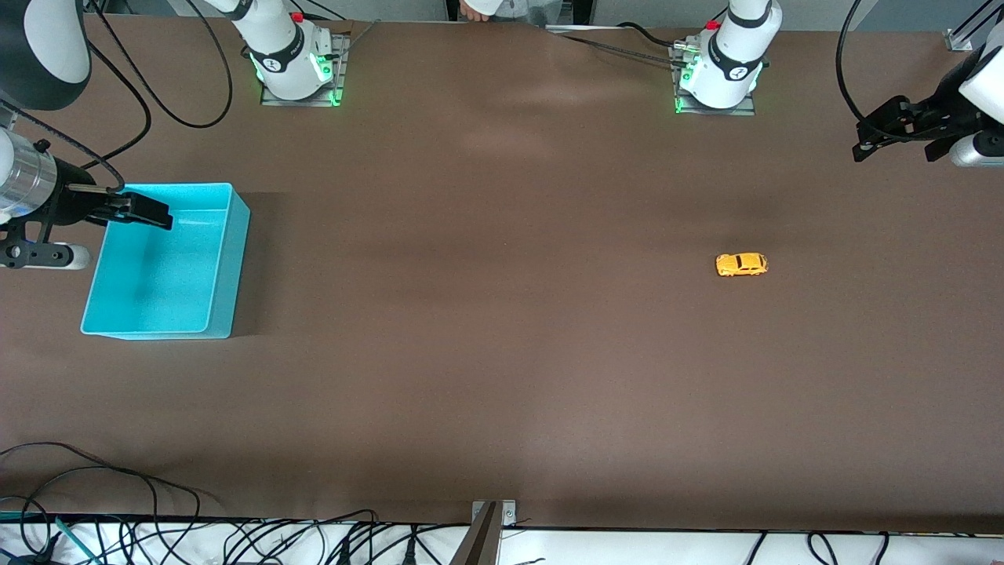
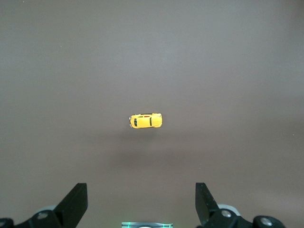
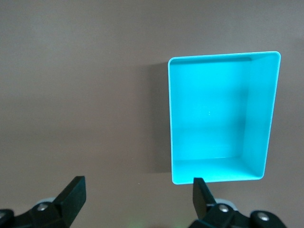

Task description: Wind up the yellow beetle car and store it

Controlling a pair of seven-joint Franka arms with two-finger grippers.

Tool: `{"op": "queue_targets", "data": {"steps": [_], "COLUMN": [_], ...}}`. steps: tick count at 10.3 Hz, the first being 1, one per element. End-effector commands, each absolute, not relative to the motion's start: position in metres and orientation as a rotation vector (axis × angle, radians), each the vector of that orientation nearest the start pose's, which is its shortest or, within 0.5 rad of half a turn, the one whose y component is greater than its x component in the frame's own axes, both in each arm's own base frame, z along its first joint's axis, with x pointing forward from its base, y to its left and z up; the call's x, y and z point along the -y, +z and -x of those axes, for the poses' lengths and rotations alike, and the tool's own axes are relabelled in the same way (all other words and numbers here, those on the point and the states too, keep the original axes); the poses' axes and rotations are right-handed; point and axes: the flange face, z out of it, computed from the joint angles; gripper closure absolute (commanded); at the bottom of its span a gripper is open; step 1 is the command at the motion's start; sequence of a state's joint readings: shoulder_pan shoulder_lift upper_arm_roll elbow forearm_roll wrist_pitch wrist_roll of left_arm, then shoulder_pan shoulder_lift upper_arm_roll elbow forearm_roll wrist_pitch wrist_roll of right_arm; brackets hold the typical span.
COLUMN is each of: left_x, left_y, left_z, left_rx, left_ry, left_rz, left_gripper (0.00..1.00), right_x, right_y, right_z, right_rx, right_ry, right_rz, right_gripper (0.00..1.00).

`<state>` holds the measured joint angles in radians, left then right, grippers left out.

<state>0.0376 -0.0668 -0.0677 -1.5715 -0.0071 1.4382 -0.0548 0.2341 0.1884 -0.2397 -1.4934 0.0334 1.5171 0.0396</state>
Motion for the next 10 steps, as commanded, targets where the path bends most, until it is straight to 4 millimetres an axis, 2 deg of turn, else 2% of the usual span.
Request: {"op": "queue_targets", "data": {"steps": [1, 10], "left_x": [0.0165, 0.0141], "left_y": [0.6550, 0.6550], "left_z": [-0.5221, -0.5222], "left_rx": [0.050, 0.057], "left_ry": [0.110, 0.110], "left_rz": [3.154, 3.154], "left_gripper": [0.00, 0.00], "right_x": [-0.0146, -0.0148], "right_y": [0.5499, 0.5447], "right_z": [-0.5964, -0.5970], "right_rx": [-0.093, -0.094], "right_ry": [0.259, 0.263], "right_rz": [3.126, 3.123], "right_gripper": [0.00, 0.00]}}
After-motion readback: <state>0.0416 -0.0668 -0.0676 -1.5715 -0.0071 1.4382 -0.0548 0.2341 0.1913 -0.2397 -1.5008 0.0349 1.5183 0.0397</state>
